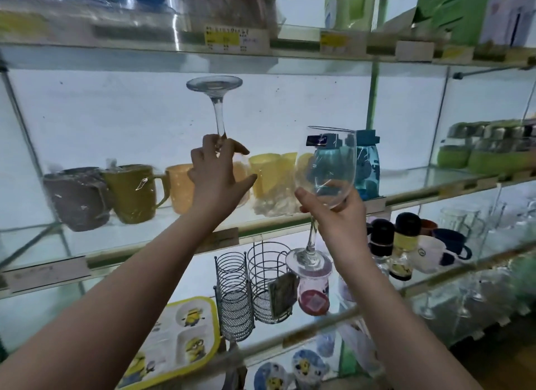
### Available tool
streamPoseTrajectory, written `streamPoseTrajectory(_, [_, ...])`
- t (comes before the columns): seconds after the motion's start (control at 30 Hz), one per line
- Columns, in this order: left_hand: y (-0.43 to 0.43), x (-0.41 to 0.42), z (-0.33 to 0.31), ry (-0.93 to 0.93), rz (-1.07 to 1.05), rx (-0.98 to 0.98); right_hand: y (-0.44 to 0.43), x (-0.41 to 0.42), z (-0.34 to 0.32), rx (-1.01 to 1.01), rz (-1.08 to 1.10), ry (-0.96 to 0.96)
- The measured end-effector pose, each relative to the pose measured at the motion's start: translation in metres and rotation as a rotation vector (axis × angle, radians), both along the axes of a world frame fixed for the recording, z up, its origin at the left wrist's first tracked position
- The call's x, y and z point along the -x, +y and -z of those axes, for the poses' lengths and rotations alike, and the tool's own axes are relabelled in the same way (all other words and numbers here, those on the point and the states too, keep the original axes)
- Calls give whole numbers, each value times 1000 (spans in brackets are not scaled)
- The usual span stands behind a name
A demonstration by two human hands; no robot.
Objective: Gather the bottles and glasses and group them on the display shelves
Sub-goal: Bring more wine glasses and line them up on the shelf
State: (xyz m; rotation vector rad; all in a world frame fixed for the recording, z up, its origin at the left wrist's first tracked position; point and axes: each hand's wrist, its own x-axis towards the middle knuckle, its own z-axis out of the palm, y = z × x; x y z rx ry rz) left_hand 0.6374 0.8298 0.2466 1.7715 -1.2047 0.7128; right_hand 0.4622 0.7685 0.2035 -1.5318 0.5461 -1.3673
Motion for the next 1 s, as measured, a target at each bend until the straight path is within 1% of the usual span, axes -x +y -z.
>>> streamPoseTrajectory(0.13, [-7,50,-7,-114,49,-23,-13,44,-1,-4,10,-10])
streamPoseTrajectory(0.23, [-27,100,0,-136,96,-32,-27,90,1,8,56,-19])
streamPoseTrajectory(0.33, [-49,153,10,-107,192,-44,-38,140,2,-18,67,-36])
streamPoseTrajectory(0.4, [-65,191,17,-88,258,-27,-47,175,4,-39,113,-30])
streamPoseTrajectory(0.53, [-92,270,31,34,347,-29,-60,251,10,-67,184,-49])
streamPoseTrajectory(0.63, [-111,329,41,44,416,-26,-67,310,16,-91,257,-48])
streamPoseTrajectory(0.77, [-133,395,57,77,513,-86,-78,370,33,-136,342,-34])
streamPoseTrajectory(0.87, [-150,429,67,89,582,-125,-87,404,45,-163,414,-30])
streamPoseTrajectory(1.0, [-183,463,79,46,640,-152,-107,438,56,-195,484,-28])
